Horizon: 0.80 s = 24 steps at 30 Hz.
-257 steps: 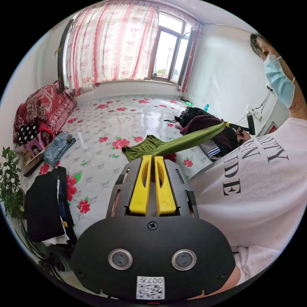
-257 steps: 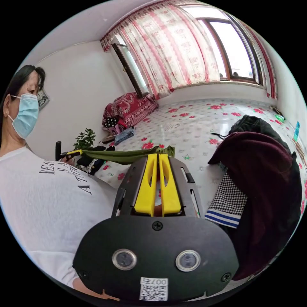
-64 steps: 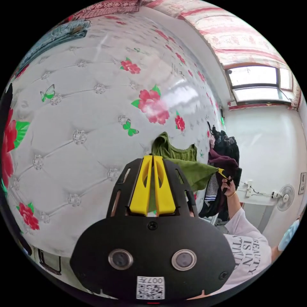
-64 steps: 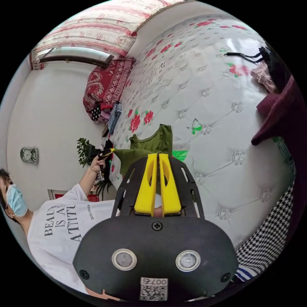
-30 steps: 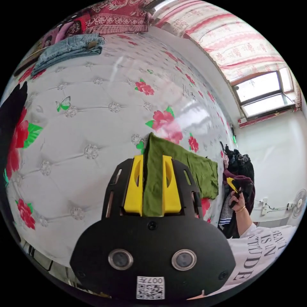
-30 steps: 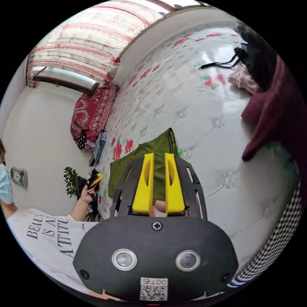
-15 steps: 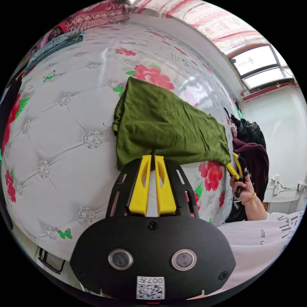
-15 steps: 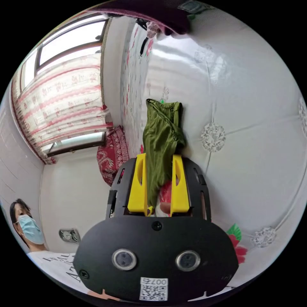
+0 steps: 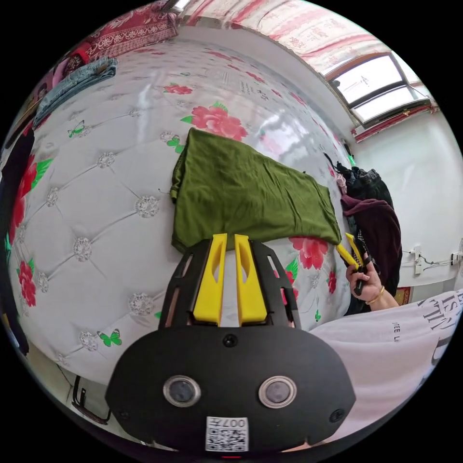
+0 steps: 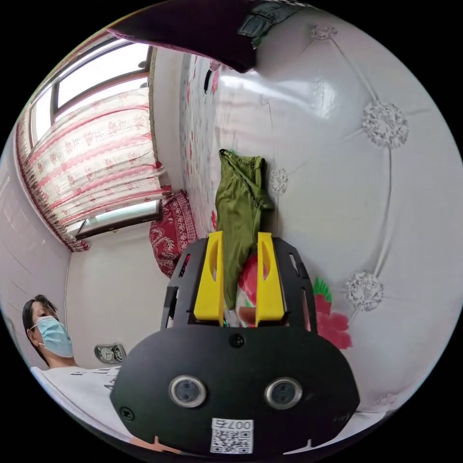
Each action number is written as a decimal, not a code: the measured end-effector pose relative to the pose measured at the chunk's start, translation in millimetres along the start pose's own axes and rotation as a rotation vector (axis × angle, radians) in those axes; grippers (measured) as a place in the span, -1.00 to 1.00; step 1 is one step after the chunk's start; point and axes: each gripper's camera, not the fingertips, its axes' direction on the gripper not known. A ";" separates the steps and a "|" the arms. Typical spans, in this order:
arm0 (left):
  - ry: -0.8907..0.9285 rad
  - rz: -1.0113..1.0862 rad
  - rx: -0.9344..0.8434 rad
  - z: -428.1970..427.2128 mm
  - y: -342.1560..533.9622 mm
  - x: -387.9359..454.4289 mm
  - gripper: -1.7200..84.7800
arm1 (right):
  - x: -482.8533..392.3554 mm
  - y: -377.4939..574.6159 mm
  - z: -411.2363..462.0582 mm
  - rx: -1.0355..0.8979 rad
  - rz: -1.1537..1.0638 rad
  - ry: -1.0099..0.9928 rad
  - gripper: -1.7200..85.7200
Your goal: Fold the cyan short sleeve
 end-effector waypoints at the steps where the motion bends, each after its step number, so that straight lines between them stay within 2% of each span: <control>1: 0.001 0.010 -0.007 0.8 -0.8 1.4 -0.85 | 5.1 0.6 5.6 0.002 0.010 -0.004 -0.86; 4: 0.010 -0.021 -0.027 3.2 1.2 -2.7 -0.84 | 25.9 -1.4 34.9 0.039 0.049 -0.050 -0.89; 7: 0.026 -0.055 -0.031 -1.7 9.0 -10.0 -0.85 | 28.0 -0.7 60.0 0.042 0.048 0.019 -0.93; 10: 0.009 -0.076 -0.023 -11.5 22.2 -21.3 -0.85 | 12.9 5.3 80.0 0.038 -0.032 0.126 -0.96; 13: -0.004 -0.146 0.004 -23.5 37.8 -40.1 -0.84 | -33.3 16.2 120.8 -0.017 -0.252 0.223 -0.96; 16: 0.022 -0.240 0.067 -39.9 54.5 -60.3 -0.83 | -109.6 52.3 206.1 -0.207 -0.618 0.349 -0.97; 18: 0.057 -0.282 0.099 -48.6 65.3 -70.9 -0.83 | -163.2 116.1 295.7 -0.396 -0.938 0.417 -0.96; 20: 0.084 -0.312 0.121 -55.6 76.5 -79.9 -0.82 | -182.9 179.9 367.2 -0.563 -1.146 0.435 -0.96; 22: 0.099 -0.342 0.134 -62.7 92.0 -91.2 -0.82 | -178.5 245.4 433.7 -0.722 -1.289 0.436 -0.96; 24: 0.111 -0.368 0.142 -66.4 103.9 -99.9 -0.82 | -137.7 319.3 512.7 -0.877 -1.354 0.481 -0.95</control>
